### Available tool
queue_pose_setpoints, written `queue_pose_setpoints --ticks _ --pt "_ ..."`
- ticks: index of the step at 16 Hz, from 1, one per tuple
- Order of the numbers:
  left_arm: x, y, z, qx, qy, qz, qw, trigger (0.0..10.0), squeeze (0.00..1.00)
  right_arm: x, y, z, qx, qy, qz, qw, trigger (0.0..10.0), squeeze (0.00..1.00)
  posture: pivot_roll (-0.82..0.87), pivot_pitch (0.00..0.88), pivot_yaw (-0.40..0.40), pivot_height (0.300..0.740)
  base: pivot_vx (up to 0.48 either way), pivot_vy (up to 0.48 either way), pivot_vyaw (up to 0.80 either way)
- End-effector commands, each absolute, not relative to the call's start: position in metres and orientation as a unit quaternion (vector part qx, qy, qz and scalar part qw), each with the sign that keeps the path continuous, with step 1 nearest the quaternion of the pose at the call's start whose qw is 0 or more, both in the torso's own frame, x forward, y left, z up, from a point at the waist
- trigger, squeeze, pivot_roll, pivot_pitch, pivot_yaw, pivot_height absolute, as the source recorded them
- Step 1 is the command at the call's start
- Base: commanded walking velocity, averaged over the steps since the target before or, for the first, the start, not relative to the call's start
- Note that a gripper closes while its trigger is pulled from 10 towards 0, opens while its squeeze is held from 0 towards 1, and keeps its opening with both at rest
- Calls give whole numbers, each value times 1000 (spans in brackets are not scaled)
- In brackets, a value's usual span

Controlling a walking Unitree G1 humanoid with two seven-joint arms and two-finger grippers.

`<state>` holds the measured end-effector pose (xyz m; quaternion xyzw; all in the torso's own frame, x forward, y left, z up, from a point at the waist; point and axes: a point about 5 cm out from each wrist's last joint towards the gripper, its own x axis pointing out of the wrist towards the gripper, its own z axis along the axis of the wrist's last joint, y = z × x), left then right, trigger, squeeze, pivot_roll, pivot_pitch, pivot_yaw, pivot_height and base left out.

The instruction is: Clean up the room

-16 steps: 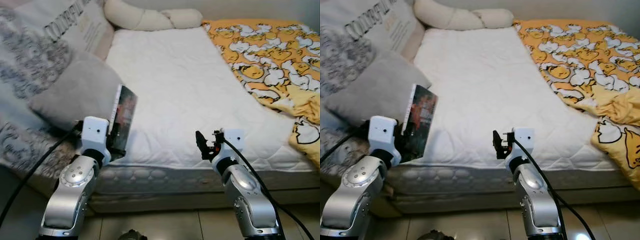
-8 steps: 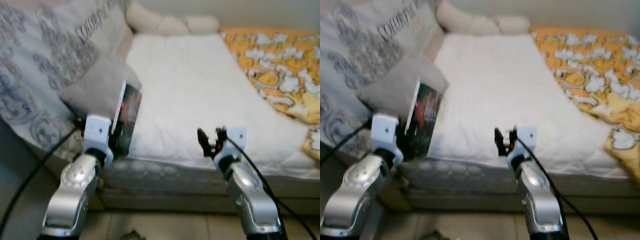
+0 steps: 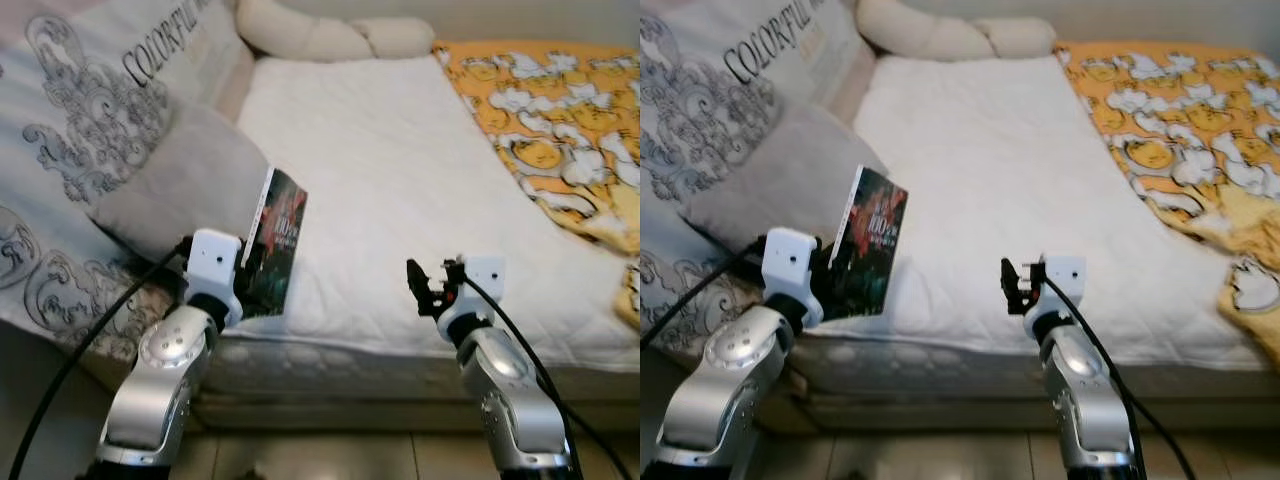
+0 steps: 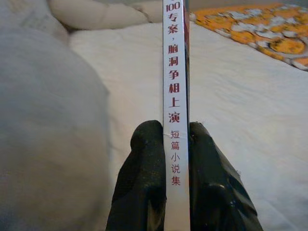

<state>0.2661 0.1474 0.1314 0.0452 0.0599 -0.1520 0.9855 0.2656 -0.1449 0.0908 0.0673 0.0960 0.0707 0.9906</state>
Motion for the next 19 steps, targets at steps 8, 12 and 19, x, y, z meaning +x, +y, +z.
queue_pose_setpoints --ticks 8,12,19 --pt "271 148 139 57 38 -153 986 10000 0 270 -140 96 67 89 84 990 10000 0 30 0 9 740 360 0 -277" --pt "271 147 137 57 48 -151 986 10000 0 270 -144 96 56 94 107 988 10000 0 27 0 12 740 253 0 0" --pt "275 143 134 48 64 -166 983 10000 0 271 -163 103 26 88 141 986 10000 0 14 0 29 740 0 0 0"
